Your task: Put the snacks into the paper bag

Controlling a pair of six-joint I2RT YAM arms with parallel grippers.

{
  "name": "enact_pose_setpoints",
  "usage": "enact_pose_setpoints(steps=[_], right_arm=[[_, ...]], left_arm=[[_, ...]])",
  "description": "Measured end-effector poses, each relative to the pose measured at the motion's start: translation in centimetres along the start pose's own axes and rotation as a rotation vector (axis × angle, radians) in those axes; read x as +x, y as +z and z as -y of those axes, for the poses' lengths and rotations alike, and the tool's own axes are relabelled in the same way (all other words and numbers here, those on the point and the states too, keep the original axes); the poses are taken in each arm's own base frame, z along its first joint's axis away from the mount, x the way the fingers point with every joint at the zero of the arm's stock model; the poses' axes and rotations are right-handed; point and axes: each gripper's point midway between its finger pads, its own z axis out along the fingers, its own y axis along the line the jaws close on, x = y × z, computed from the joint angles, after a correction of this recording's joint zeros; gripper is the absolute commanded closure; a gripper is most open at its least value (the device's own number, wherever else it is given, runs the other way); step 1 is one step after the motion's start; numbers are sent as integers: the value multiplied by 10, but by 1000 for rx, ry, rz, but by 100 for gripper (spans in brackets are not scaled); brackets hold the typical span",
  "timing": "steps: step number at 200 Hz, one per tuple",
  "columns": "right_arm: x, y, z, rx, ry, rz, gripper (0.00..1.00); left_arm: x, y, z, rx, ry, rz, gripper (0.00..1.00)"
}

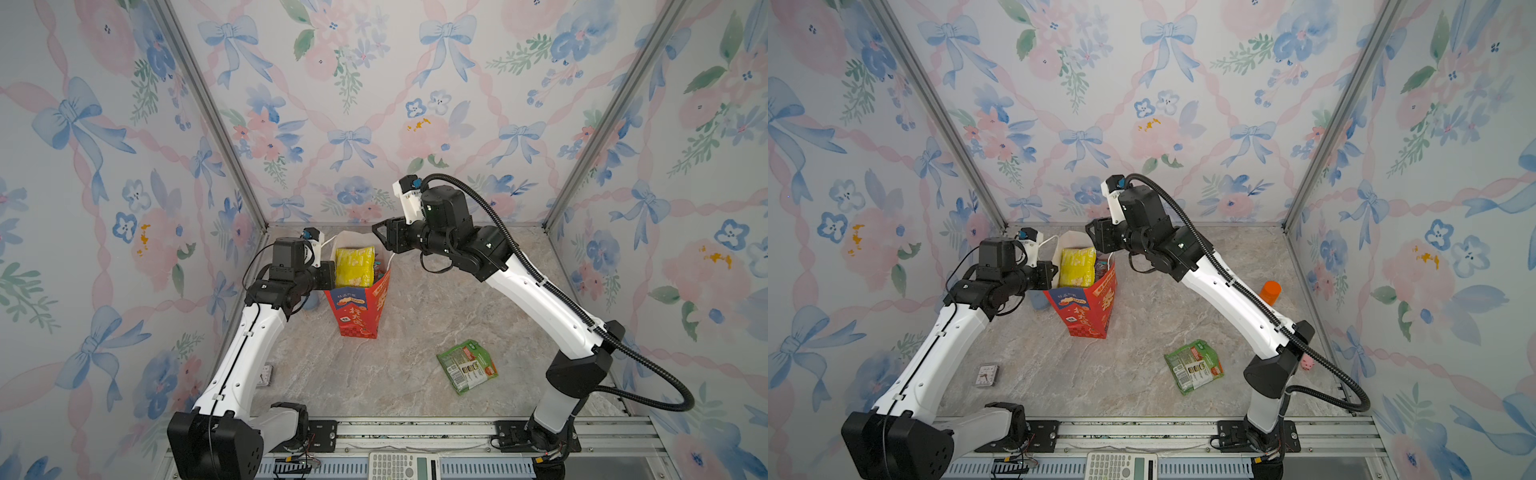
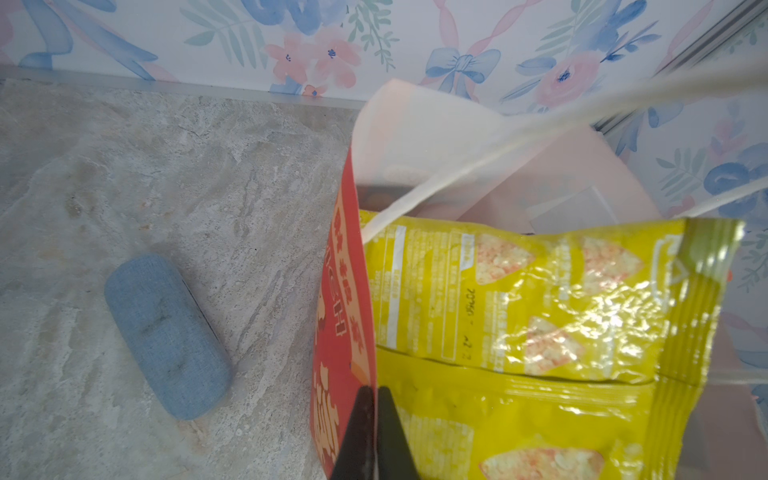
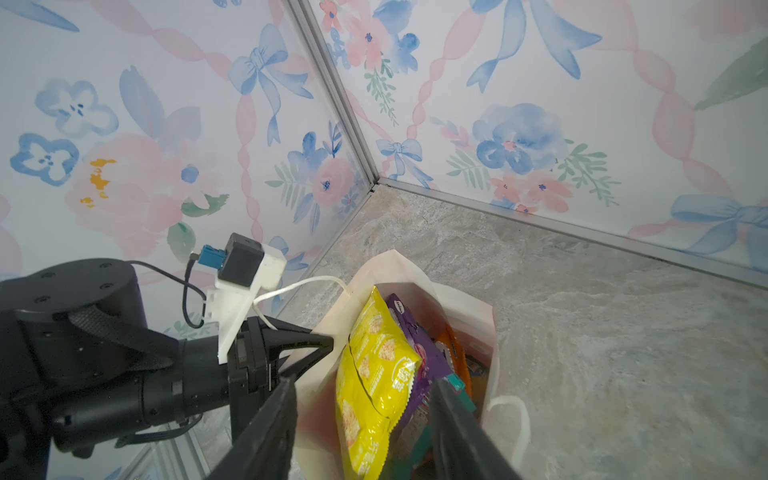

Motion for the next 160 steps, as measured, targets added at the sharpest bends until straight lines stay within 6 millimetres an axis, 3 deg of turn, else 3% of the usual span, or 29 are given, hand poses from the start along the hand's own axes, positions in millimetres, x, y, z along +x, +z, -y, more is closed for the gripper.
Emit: enact_pose_setpoints(steps=[52, 100, 160], right_arm=[[33, 39, -17, 22, -124, -134, 56], [79, 85, -1, 104, -200, -277, 60], [127, 113, 26, 193, -230, -409, 60]], left_arm=[[0, 0, 0, 0, 0, 0, 100], [0, -1, 0, 0, 0, 0, 100], [0, -1, 0, 0, 0, 1, 100]])
